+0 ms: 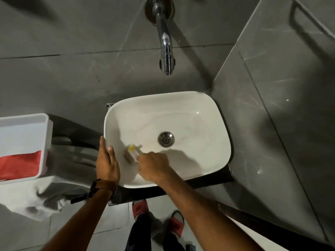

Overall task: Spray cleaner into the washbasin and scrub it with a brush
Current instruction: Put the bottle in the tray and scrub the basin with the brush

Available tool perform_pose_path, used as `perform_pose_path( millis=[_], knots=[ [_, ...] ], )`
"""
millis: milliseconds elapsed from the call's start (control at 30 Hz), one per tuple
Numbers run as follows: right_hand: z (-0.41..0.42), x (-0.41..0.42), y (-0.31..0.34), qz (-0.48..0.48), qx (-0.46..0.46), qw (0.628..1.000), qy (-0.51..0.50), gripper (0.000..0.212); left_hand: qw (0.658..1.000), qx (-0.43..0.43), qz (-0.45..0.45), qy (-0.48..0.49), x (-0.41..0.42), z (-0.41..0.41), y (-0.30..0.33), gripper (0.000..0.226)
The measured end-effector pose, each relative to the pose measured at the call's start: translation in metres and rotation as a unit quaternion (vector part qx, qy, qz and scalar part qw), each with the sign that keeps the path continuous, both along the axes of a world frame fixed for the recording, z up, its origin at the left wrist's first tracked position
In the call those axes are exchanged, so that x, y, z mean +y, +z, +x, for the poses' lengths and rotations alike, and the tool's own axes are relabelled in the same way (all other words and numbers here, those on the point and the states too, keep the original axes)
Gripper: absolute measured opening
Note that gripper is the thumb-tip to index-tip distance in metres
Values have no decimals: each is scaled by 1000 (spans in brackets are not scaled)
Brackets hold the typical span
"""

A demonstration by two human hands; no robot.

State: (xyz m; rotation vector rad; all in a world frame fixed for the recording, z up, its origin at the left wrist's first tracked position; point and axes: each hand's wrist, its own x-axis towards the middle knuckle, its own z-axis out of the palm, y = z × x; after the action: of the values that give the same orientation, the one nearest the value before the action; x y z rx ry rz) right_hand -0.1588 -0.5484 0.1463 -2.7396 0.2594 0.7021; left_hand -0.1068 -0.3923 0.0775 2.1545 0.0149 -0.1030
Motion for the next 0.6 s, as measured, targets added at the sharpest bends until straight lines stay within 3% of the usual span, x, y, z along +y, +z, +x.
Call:
perform_pose_path(
  millis=[133,267,367,433,500,600],
  knots=[
    [59,-39,-6,-172,-156,971,57,32,1000,-4,-3,-7,-1,-2,0,61],
    [48,-134,8,-294,-123,948,19,35,1000,4,-7,2,0,-1,1,60],
    [8,-187,13,-364,-128,919,-84,40,1000,11,-3,6,0,-2,2,61],
    [-10,-201,15,-374,-95,913,-133,52,1000,6,-1,5,0,-3,3,60],
    [-13,-201,10,-348,-83,920,-163,47,1000,6,-2,3,1,-3,4,59],
    [7,-181,3,-243,-114,934,-237,45,1000,7,-1,0,0,-3,5,58]
  ],
)
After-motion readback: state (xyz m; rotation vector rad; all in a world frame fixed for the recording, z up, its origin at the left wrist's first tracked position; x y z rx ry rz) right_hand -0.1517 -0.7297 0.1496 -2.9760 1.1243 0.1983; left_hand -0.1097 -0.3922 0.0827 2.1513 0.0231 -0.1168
